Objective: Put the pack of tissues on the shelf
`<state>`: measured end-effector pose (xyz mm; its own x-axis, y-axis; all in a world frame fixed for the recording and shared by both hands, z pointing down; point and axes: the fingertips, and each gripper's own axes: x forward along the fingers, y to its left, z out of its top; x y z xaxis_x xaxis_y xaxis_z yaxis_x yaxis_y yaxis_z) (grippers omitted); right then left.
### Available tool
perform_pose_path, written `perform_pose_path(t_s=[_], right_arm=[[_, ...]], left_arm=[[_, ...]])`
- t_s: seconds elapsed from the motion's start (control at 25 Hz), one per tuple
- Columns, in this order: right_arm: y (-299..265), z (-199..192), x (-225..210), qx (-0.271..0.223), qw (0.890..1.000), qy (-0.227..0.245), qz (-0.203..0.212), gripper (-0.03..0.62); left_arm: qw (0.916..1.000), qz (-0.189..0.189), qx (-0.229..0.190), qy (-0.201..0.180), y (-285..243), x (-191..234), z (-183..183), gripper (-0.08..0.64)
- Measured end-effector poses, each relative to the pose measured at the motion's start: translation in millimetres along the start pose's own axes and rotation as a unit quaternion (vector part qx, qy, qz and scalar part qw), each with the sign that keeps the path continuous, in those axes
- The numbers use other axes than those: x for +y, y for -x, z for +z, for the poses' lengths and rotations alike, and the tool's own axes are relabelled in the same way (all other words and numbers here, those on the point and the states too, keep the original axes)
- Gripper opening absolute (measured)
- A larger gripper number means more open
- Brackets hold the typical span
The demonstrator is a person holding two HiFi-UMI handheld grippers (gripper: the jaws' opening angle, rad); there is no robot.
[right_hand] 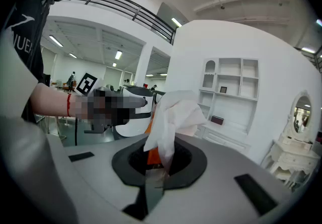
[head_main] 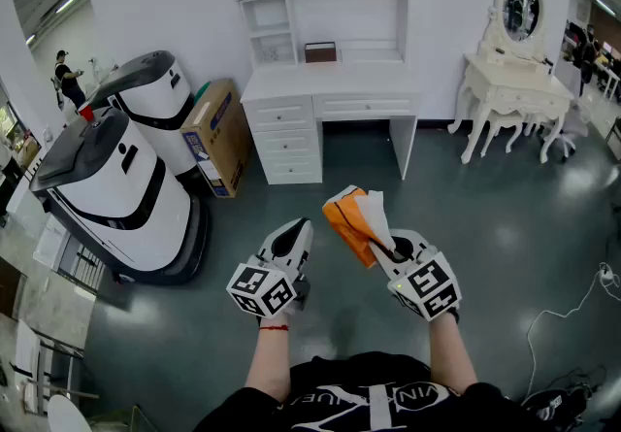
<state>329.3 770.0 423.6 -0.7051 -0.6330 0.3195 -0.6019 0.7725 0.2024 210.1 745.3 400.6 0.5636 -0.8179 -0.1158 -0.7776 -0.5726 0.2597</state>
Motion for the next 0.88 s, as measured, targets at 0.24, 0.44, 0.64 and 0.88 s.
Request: perform_pose_path(t_s=[0.24, 0.44, 0.64, 0.88], right_arm=[[0.0, -26.6, -13.9, -0.004, 0.999, -0.036, 0.009, 0.015], [-14.7, -42.7, -20.8, 0.001, 0.998, -0.063, 0.023, 0.015], [-36.6, -54.7, -45.4, 0.002, 0.996, -0.085, 0.022, 0.015], [-72.9, -53.4, -86.9, -0.009, 0.994, -0.109, 0.026, 0.015]], left_arm=[[0.9996, 0.018, 0.021, -0.006, -9.4, -7.1, -31.0, 0.006], [0.9980, 0.046, 0.042, -0.012, -12.2, 8.4, -45.5, 0.006], [0.9979, 0.049, 0.042, 0.000, -37.6, 31.0, -51.3, 0.006], [0.9977, 0.044, 0.051, 0.008, -87.5, 68.8, -54.3, 0.006]])
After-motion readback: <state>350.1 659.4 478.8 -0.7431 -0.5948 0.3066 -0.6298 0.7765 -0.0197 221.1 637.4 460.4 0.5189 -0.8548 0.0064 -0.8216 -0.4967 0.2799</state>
